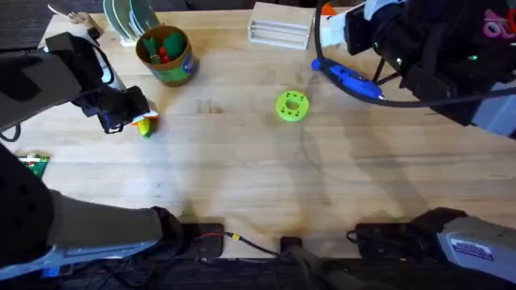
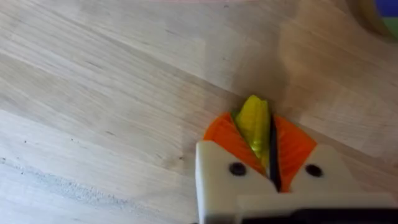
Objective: Pick up the gripper from the table and insert it into the empty holder that is missing its gripper. Then pick up a screw, insert it into the mounting hole, and use the screwdriver to tighten it. Finally, clean up the table by picking up the vegetable and placing it into the bucket.
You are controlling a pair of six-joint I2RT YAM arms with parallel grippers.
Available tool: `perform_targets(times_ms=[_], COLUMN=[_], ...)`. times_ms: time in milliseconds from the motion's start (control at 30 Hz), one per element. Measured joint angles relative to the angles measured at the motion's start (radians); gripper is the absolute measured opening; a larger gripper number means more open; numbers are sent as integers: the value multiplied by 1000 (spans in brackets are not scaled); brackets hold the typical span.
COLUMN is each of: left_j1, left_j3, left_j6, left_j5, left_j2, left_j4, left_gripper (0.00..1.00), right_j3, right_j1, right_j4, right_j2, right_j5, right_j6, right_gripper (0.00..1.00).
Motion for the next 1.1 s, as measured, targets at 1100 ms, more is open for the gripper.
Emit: perform_targets(times_ms=[1100], left_j1=[-140], left_j3=[442], left_j6=[-200], left_j5=[225], left_j2=[22], left_j4=[180], left_gripper=[31], right_j3=[0], right_j1=[0], right_j4=[0], right_j2=[26], right_j5=[0], right_j6=[0], right_gripper=[991])
